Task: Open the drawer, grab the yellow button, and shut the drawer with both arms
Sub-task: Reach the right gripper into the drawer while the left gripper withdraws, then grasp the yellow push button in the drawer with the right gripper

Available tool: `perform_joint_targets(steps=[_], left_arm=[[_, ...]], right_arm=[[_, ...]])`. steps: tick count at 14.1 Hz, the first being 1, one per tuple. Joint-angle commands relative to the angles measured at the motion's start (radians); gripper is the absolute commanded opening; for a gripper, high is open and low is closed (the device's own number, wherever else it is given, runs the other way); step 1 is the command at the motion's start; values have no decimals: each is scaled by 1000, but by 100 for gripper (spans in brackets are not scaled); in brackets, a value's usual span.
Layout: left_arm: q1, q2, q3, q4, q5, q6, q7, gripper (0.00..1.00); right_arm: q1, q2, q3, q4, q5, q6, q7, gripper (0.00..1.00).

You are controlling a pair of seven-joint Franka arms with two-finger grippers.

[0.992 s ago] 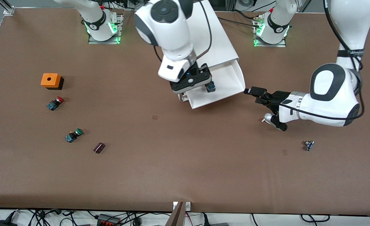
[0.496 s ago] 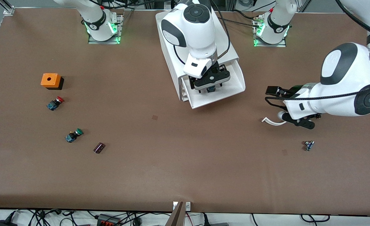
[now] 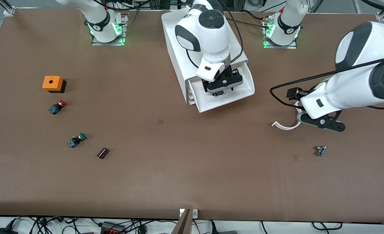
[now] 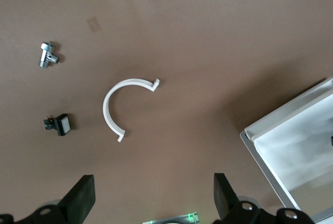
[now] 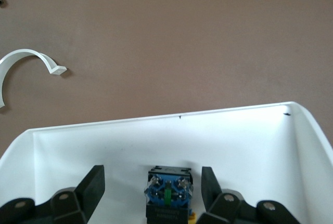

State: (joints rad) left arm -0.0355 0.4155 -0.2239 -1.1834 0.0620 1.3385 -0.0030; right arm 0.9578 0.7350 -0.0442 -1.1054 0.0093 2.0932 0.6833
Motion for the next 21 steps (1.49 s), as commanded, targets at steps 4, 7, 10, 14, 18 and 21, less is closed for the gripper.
perform_joint_targets(steps=[4,7,10,14,18,21], left_arm=[[3,20,-2,76,16,-6,-32,100],[5,20,-3,74,7,-7,-57,100],[9,20,1,73,-33,-7,-67,100],[9,20,1,73,-34,-9,-86,100],[9,19,1,73,-34,-10,-86,100],[9,19,1,73,-34,-10,-86,100]], right_arm=[[12,14,-5,30,-11,-71,24,82],[10,15,-5,30,-8,-76,21,65],[12,15,-5,24,-6,-76,21,54],[12,15,-5,21,-6,-76,19,40],[10,4,-9,29,-6,-76,19,5],[7,-2,-22,65,-8,-94,31,0]])
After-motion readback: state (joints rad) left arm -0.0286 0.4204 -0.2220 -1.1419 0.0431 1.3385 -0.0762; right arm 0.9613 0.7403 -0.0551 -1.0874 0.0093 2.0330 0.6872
